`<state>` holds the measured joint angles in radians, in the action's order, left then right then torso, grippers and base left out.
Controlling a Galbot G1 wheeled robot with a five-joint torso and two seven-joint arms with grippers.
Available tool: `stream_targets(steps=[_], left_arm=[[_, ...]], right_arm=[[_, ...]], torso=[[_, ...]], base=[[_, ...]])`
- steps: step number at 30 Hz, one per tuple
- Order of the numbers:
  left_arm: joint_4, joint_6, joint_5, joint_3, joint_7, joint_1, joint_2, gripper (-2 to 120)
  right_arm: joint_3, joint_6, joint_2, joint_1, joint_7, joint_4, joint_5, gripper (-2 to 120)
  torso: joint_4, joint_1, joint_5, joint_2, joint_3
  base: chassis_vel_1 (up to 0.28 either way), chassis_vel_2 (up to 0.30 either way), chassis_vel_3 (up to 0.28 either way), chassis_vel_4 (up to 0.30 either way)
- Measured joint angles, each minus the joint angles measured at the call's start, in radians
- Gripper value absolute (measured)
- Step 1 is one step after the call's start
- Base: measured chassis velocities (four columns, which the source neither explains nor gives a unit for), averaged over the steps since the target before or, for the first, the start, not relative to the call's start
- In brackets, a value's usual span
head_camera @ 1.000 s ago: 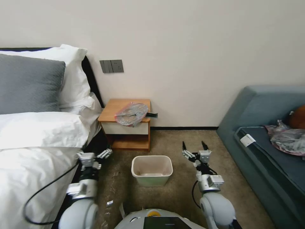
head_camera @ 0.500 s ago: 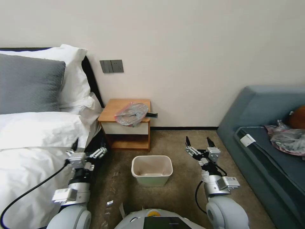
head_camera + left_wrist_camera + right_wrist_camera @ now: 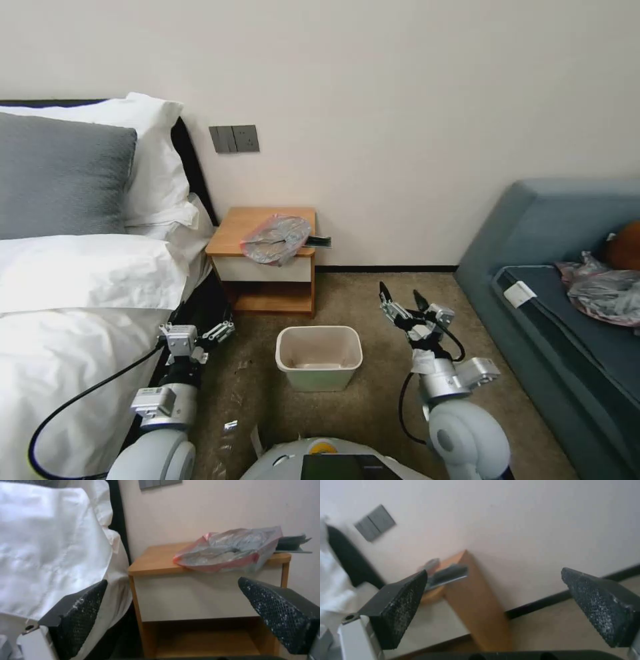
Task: Pick up the garbage bag from the table and place it over the trash can.
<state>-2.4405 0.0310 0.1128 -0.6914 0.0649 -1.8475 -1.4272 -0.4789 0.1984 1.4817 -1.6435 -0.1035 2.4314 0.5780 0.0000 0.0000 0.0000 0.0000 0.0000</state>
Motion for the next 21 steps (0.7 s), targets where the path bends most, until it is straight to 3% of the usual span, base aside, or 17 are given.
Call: stream_targets(steps=[1,3,5,7,8,11,12,15,21], left_arm=[[0.0,0.0,0.0,0.0,0.0,0.0,0.0,100],[-0.01,0.009,0.012,0.0,0.0,0.003,0.018,100],[-0.013,0.012,0.017,0.0,0.0,0.004,0.025,100],[-0.019,0.02,0.037,-0.001,0.0,0.005,0.048,100],[-0.019,0.02,0.037,-0.001,0.0,0.005,0.048,100],[-0.014,0.027,0.061,0.001,0.002,0.011,0.081,100],[-0.014,0.027,0.061,0.001,0.002,0.011,0.081,100],[-0.018,0.021,0.065,-0.003,0.007,0.001,0.089,100],[-0.047,0.018,0.065,-0.009,0.013,-0.01,0.083,100]], right_arm=[[0.0,0.0,0.0,0.0,0.0,0.0,0.0,100],[0.001,0.032,-0.008,0.031,-0.045,0.004,0.163,100],[0.001,0.042,-0.012,0.048,-0.066,0.003,0.232,100],[-0.003,0.059,-0.026,0.138,-0.169,-0.037,0.463,100],[-0.003,0.059,-0.026,0.138,-0.169,-0.037,0.463,100],[-0.018,0.059,-0.031,0.241,-0.288,-0.092,0.669,100],[-0.018,0.059,-0.031,0.241,-0.288,-0.092,0.669,100],[-0.015,0.059,-0.041,0.359,-0.371,-0.157,0.851,100],[0.003,0.059,-0.031,0.493,-0.409,-0.288,0.956,100]], torso=[[0.0,0.0,0.0,0.0,0.0],[-0.0002,0.0,0.0,0.0,0.0],[-0.0002,0.0,0.0,0.0,0.0],[0.0,0.0,0.0,0.0,0.0],[0.0,0.0,0.0,0.0,0.0],[-0.0005,0.0,0.0,0.0,0.0],[-0.0005,0.0,0.0,0.0,0.0],[0.0,0.0,-0.0001,0.0,0.0],[0.0002,0.0,0.0,0.0,0.0]], base=[[0.0,0.0,0.0,0.0],[0.0,0.0,0.0,0.0],[0.0,0.0,0.0,0.0],[0.0,0.0,0.0,0.0],[0.0,0.0,0.0,0.0],[0.0,0.0,0.0,0.0],[0.0,0.0,0.0,0.0],[0.0,0.0,0.0,0.0],[0.0,0.0,0.0,0.0]])
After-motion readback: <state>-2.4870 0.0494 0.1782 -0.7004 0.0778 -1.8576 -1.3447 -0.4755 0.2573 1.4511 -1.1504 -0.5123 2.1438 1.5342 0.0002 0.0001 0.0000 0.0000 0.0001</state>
